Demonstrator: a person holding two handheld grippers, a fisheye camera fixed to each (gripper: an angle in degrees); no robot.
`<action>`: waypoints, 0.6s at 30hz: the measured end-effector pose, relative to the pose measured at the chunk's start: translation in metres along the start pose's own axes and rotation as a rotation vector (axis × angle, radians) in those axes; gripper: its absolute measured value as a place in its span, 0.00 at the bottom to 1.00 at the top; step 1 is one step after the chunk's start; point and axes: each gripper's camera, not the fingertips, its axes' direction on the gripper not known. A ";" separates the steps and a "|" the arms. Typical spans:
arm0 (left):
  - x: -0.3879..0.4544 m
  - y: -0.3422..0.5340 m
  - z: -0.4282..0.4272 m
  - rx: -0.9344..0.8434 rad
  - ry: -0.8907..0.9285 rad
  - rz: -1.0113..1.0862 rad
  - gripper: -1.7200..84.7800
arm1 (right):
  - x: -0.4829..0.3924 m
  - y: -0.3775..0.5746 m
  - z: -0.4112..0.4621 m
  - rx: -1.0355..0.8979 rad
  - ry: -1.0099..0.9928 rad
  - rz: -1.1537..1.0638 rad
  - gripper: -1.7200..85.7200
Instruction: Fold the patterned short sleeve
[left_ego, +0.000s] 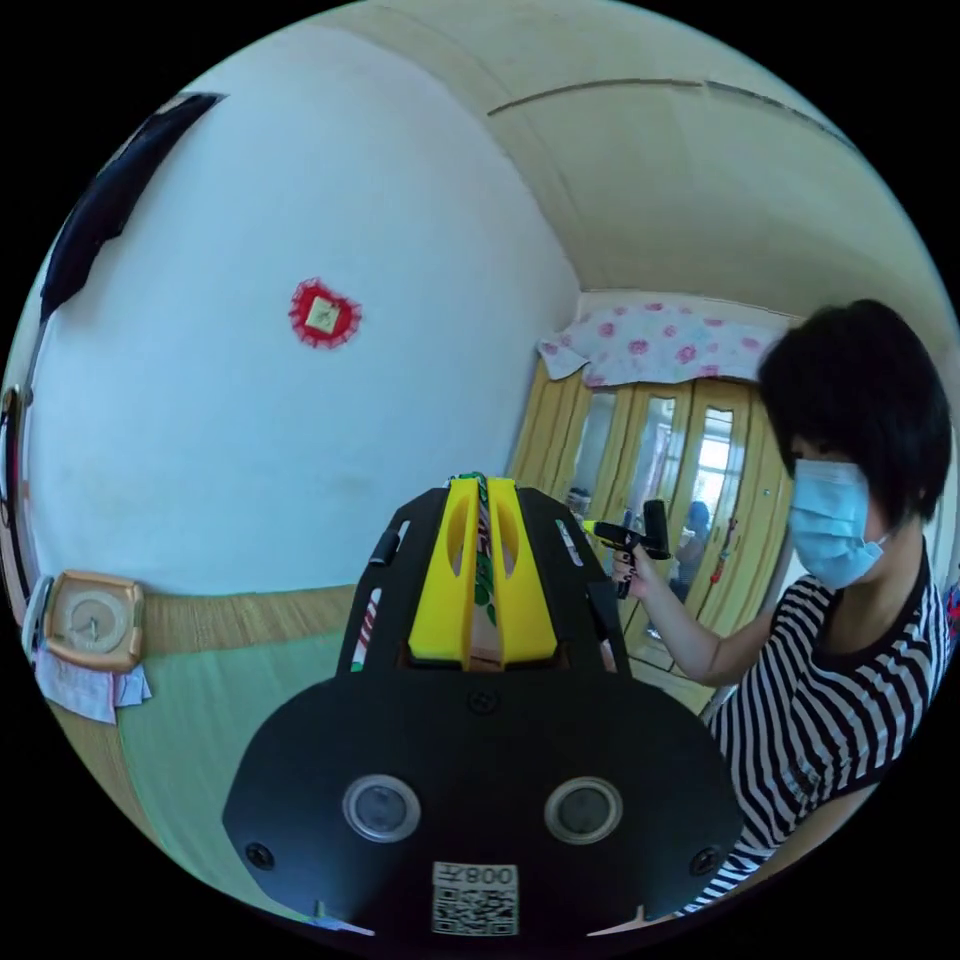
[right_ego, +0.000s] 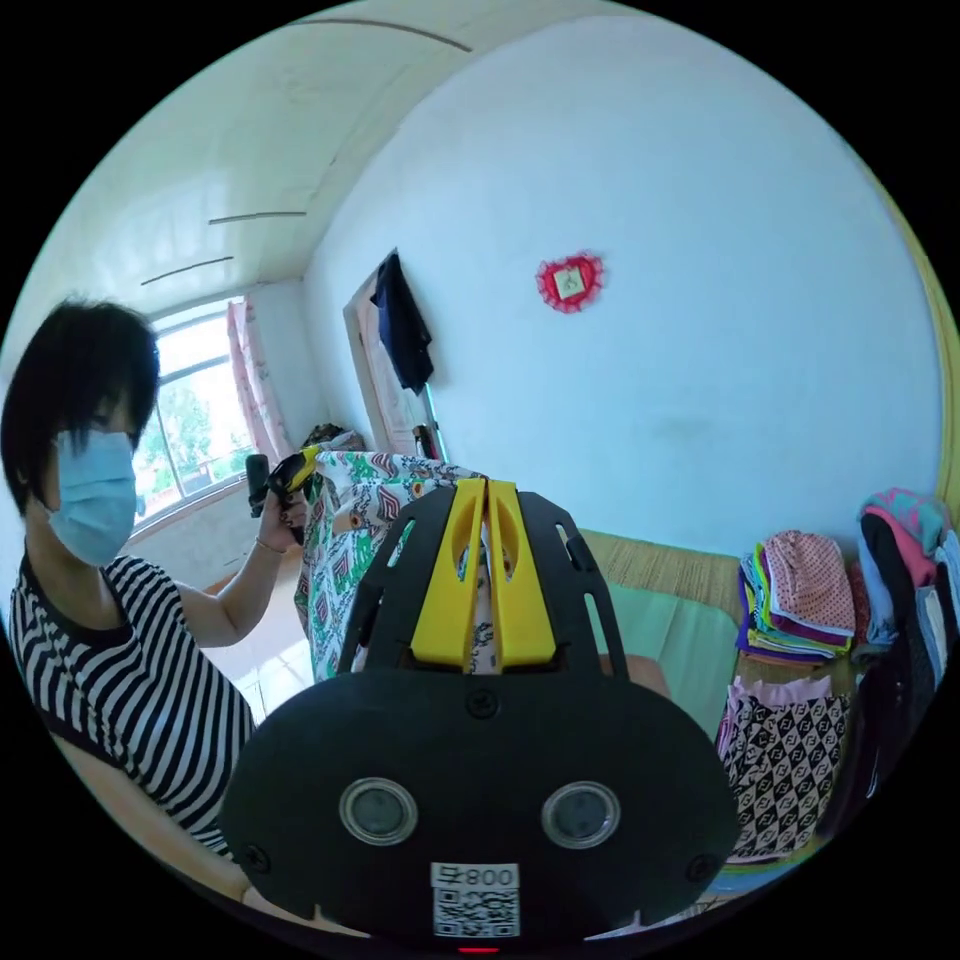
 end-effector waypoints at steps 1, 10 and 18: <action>-0.015 -0.002 0.013 -0.019 -0.013 -0.011 0.04 | 0.028 -0.001 0.034 -0.024 0.015 0.024 0.02; -0.299 0.014 0.241 -0.383 -0.237 -0.238 0.06 | 0.284 0.051 0.343 -0.316 0.104 0.296 0.02; -0.509 0.114 0.326 -0.631 -0.345 -0.609 0.10 | 0.449 0.187 0.520 -0.517 0.133 0.632 0.02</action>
